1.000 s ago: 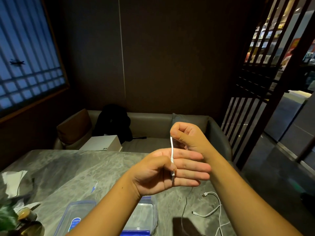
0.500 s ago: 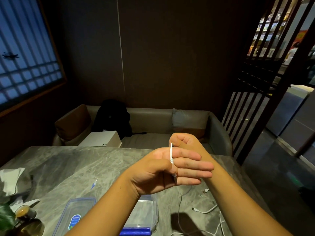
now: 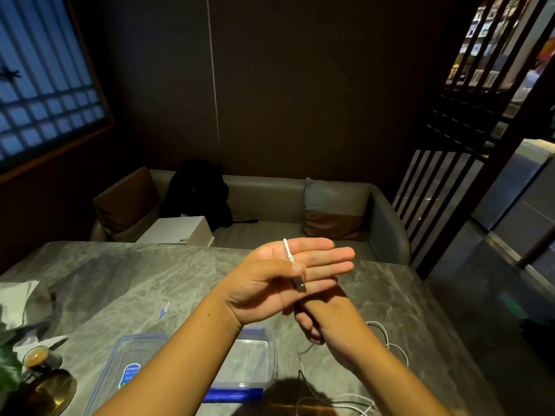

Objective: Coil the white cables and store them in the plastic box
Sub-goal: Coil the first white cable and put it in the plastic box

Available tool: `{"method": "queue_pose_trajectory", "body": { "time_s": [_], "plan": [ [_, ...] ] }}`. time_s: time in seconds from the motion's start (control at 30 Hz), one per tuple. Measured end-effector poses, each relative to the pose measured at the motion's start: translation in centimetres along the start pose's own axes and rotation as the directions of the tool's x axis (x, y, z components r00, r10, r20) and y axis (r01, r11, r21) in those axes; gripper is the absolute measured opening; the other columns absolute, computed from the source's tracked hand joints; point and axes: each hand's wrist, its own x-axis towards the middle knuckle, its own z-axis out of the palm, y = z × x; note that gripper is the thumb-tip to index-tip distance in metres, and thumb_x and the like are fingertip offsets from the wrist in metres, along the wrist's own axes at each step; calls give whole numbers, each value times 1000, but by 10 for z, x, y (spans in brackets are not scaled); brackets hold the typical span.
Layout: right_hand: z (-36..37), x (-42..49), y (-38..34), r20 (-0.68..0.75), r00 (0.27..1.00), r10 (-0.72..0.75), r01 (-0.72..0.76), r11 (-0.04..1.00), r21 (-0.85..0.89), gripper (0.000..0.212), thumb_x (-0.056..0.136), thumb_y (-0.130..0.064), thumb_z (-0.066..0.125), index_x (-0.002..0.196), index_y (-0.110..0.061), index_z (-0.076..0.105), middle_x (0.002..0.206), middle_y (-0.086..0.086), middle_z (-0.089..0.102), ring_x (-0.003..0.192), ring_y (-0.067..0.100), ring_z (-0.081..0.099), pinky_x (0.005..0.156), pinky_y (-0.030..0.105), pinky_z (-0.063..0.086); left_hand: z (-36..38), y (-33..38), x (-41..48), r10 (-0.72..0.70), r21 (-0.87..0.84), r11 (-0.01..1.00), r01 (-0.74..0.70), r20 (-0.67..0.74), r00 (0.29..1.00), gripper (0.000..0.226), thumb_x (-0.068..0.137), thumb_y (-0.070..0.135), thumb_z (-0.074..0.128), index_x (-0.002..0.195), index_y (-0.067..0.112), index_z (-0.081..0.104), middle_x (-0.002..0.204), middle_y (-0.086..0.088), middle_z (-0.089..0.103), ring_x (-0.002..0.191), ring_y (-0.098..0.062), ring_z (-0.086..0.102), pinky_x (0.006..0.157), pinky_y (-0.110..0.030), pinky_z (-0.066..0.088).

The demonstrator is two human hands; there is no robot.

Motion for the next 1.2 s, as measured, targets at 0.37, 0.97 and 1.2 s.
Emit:
{"method": "queue_pose_trajectory", "body": {
  "time_s": [0.37,0.97,1.2],
  "plan": [
    [-9,-23,9,132,985,-115,138,973,-184,34,103,-14,46,83,-10,73,54,2,52,44,10,42,46,23,36,-9,-7,1,3,4,1000,-3,-44,999,46,98,-11,26,142,-5,39,147,-26,44,138,-40,41,115,-46,32],
    [-41,-42,-51,224,904,-364,410,592,-694,18,90,-37,62,79,-26,72,68,-7,66,65,11,61,60,35,50,-12,-27,4,-131,161,976,149,-115,985,36,95,-4,48,131,-7,53,120,-23,62,111,-33,60,102,-42,47],
    [-59,-29,-83,315,820,-478,481,276,-832,13,84,-36,68,78,-25,65,73,-12,60,71,7,57,62,30,48,-5,-28,4,-168,128,976,178,-90,982,37,98,-4,41,133,-14,43,123,-28,54,116,-39,55,108,-49,43]
  ]
}}
